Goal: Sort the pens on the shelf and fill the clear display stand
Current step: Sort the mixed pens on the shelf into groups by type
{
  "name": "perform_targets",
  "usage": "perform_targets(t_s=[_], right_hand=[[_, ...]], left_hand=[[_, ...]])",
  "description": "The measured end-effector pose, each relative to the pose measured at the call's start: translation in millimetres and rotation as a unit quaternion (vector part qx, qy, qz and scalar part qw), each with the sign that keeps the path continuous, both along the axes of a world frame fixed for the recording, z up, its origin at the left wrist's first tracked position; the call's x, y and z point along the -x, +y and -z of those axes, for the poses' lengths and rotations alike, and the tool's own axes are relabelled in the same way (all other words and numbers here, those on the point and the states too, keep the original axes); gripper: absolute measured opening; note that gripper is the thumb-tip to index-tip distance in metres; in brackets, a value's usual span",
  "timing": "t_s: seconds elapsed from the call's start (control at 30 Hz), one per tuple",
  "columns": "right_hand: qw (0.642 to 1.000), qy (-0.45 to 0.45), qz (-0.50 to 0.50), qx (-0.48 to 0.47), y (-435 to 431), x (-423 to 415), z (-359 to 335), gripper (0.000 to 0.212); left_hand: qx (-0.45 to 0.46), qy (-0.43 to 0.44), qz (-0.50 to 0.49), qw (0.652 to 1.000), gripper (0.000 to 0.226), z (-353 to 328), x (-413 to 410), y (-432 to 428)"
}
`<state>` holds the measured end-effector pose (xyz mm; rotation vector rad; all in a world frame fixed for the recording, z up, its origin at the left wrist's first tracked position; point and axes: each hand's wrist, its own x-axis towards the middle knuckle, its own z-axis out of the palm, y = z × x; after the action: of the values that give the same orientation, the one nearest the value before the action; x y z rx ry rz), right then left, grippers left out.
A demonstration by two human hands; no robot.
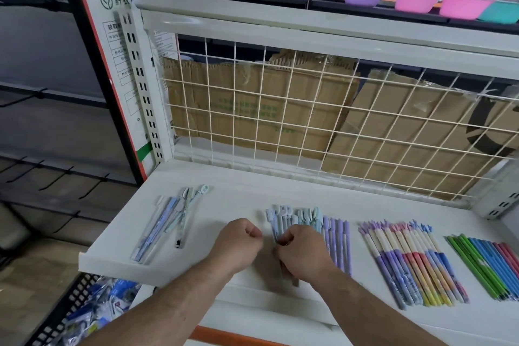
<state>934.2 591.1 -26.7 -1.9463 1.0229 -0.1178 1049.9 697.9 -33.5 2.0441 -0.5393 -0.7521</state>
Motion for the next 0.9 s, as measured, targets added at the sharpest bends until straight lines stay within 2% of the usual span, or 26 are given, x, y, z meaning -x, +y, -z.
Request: perform_targets(t_s=[0.13, 0.3, 0.4, 0.63, 0.7, 0.77, 0.83, 0.9], right_hand=[[0.998, 0.0, 0.038, 0.046, 0, -2, 2, 0.009], [0.992, 0.052, 0.022, 0.111, -6, -2, 2, 0.023], [0.99, 0.068, 0.014, 0.122, -8, -5, 0, 0.019], [0.986, 0.03, 0.075, 0.149, -9, 3, 4, 0.015], [0.983, 0.035, 0.087, 0.156, -10, 7, 4, 0.011], [0.983, 0.036, 0.085, 0.159, -13, 10, 5, 0.01], [0.983, 0.035, 0.079, 0.162, -14, 12, 5, 0.012], [0.983, 0.036, 0.075, 0.166, -15, 13, 6, 0.015]], left_hand=[[-0.006, -0.018, 0.032, 0.999, 0.01, 3, 0, 0], [-0.006, -0.043, 0.065, 0.997, 0.012, 5, 3, -5], [-0.014, -0.055, 0.072, 0.996, 0.011, 5, 3, -9], [-0.012, -0.078, 0.107, 0.991, 0.016, 7, 1, -10], [-0.007, -0.13, 0.164, 0.978, 0.026, 7, 4, -12], [-0.02, -0.198, 0.238, 0.951, 0.035, 8, 8, -14], [-0.059, -0.256, 0.28, 0.923, 0.034, 8, 12, -16], [-0.08, -0.289, 0.284, 0.911, 0.03, 11, 13, -17]])
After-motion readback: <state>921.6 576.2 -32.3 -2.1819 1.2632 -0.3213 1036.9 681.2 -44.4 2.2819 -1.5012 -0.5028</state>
